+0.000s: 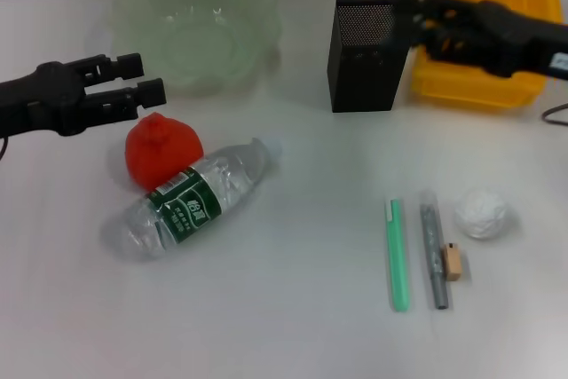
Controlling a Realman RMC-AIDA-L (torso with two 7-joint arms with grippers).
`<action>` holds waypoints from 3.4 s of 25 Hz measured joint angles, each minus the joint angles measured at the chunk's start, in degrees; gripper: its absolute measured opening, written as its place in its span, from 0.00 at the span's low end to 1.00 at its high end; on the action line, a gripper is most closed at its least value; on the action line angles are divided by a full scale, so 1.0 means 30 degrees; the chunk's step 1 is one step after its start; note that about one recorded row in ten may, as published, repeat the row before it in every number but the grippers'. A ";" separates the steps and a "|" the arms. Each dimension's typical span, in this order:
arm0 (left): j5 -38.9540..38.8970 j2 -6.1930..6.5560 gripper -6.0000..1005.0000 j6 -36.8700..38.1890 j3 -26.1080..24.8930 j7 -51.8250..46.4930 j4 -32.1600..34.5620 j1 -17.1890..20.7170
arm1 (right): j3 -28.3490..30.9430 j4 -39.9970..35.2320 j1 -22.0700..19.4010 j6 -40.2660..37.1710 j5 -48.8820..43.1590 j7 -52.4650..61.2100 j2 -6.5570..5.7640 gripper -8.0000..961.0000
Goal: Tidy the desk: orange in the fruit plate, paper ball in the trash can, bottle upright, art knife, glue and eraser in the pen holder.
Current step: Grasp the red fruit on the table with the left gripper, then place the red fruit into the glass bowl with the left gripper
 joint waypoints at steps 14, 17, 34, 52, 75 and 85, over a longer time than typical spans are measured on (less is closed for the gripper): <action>0.4681 -0.0616 0.78 -0.3553 0.0051 -0.1108 0.1926 -0.0976 | 0.0337 0.0091 -0.1356 0.0363 0.2497 -0.1062 -0.0131 0.85; 0.5549 -0.1175 0.78 -0.5101 0.0188 -0.0031 0.1755 -0.0981 | 0.0306 0.0092 -0.1354 0.0421 0.2499 -0.1040 -0.0099 0.85; 0.6290 -0.1654 0.74 -0.8413 0.1571 0.0979 0.0213 -0.1013 | 0.0357 0.0557 -0.1159 0.0704 0.2540 -0.0920 -0.0064 0.85; 0.6121 -0.1414 0.25 -0.6385 0.1279 0.0380 0.2087 -0.0973 | 0.1133 0.0853 -0.1453 0.0715 0.2559 -0.1029 -0.0168 0.85; -0.4277 -0.1923 0.10 -2.0008 0.6792 0.9515 -0.4015 -0.5608 | 0.2504 0.0906 -0.5005 -0.0362 0.2418 -0.1561 -0.0139 0.85; -0.9041 -0.1910 0.22 -2.0378 0.8256 1.2523 -0.4846 -0.4877 | 0.2349 0.0883 -0.3976 -0.0781 0.2402 -0.0953 -0.0636 0.85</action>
